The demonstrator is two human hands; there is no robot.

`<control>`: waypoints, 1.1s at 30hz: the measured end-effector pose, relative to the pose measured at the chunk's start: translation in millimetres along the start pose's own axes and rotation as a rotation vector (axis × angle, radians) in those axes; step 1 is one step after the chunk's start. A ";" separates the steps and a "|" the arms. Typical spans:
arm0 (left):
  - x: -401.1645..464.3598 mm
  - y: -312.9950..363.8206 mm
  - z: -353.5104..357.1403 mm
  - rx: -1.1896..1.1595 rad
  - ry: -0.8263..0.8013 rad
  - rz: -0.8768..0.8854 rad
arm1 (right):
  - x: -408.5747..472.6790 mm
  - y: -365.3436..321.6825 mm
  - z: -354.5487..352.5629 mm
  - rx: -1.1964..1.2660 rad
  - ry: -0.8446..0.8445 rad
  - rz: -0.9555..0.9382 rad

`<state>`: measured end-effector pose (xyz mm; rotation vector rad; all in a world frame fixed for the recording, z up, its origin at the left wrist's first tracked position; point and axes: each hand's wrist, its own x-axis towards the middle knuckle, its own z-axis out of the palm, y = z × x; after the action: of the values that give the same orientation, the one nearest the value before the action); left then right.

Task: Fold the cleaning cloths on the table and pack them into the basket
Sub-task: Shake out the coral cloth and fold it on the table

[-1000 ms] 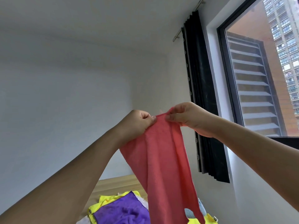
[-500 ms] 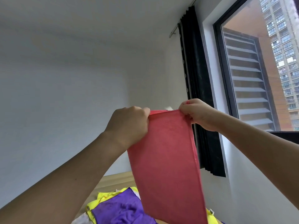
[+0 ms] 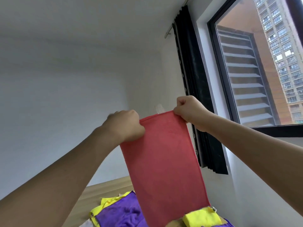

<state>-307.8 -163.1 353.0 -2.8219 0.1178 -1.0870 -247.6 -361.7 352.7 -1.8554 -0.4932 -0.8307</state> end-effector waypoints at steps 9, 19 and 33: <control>4.6 -6.9 -6.9 0.012 0.248 0.049 | -14.6 2.0 -9.9 0.199 -0.171 0.129; -9.2 -19.1 30.0 -0.381 0.012 0.238 | -19.6 34.6 16.4 -0.200 -0.319 0.242; 38.6 -90.4 200.6 -0.415 -0.194 -0.052 | 16.9 158.1 130.3 -0.264 -0.512 0.030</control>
<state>-141.6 -62.1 243.1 -3.2985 0.2833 -0.8761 -90.0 -309.2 231.5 -2.3257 -0.6941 -0.4041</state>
